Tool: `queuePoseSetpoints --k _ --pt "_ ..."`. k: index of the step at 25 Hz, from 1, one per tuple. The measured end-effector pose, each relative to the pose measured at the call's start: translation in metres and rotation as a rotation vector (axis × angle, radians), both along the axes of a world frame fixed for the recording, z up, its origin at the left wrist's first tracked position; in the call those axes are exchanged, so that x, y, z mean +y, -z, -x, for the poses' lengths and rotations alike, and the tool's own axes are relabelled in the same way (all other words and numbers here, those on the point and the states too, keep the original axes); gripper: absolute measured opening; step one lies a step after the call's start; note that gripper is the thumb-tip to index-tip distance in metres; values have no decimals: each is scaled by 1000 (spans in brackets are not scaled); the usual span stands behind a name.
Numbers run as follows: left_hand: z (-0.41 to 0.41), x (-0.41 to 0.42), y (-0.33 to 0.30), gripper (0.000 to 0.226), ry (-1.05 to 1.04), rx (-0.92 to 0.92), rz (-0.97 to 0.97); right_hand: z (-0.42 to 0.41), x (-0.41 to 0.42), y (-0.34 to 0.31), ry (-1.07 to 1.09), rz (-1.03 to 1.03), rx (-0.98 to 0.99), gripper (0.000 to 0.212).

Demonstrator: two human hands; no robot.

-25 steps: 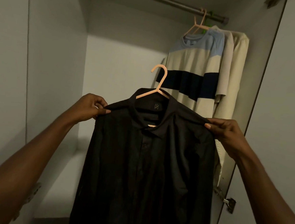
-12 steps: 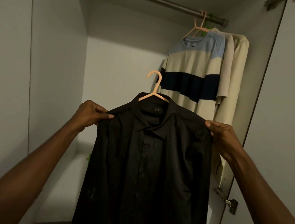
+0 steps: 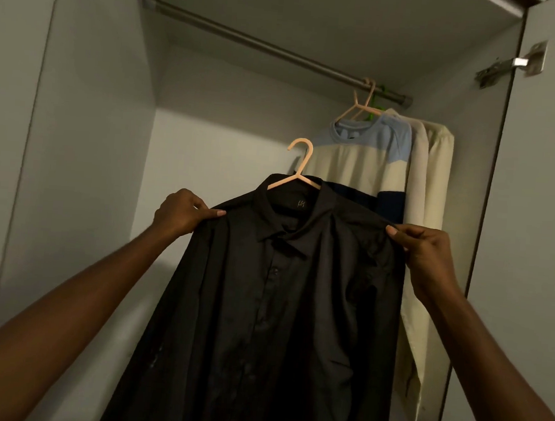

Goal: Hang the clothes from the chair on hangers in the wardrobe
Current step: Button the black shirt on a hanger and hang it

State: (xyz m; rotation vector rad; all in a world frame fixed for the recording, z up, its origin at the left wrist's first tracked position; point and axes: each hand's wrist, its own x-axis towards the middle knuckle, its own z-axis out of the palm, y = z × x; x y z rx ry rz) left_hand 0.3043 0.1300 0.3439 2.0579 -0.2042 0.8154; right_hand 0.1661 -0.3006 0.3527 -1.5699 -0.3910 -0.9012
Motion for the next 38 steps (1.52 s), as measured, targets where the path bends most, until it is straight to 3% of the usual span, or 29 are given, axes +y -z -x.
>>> queuePoseSetpoints --k 7,13,18,24,34,38 --pt "-68 -46 -71 36 211 -130 192 -33 -13 -74 110 -102 -125 12" --pt "-130 -73 -128 24 353 -211 209 -60 -13 -129 248 -109 -278 10" --pt "-186 -102 -185 26 453 -352 221 -81 -11 -176 375 -113 -386 14" --pt "-251 -133 -242 26 511 -400 282 -118 -10 -223 563 -109 -449 14" --pt "-317 -127 -269 38 484 -380 284 -157 14 -265 667 -10 -492 6" --pt "-318 -122 -259 42 491 -333 228 -164 9 -254 725 -12 -456 12"
